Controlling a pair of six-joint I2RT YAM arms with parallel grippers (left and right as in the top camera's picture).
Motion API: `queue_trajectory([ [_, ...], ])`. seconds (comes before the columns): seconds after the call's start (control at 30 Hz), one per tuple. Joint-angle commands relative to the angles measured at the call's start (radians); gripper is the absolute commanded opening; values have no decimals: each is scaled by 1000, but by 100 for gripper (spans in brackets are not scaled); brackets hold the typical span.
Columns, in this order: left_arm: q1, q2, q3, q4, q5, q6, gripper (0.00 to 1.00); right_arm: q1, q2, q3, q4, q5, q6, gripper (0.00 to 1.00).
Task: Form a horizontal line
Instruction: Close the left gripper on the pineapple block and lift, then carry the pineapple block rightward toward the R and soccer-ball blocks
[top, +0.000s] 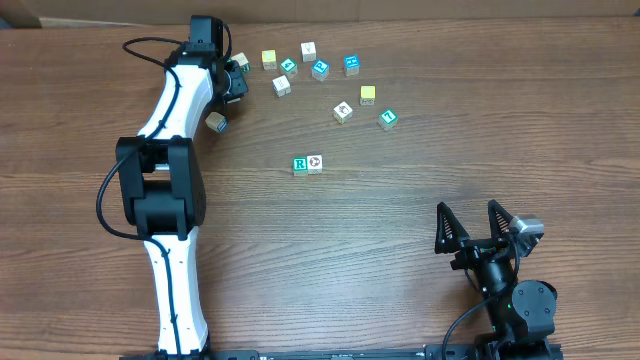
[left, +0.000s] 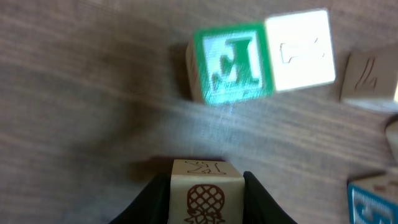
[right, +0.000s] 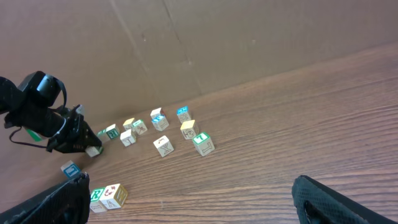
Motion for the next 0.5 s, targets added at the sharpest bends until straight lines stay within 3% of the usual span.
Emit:
queue_trajectory([
  [0.0,-15,-100,2,-25,-13,-6,25,-6,-12,-3,7,-2,3,100],
  [0.47,-152,-341,2,-348,-10,5,21,-6,-12,-3,7,-2,3,100],
])
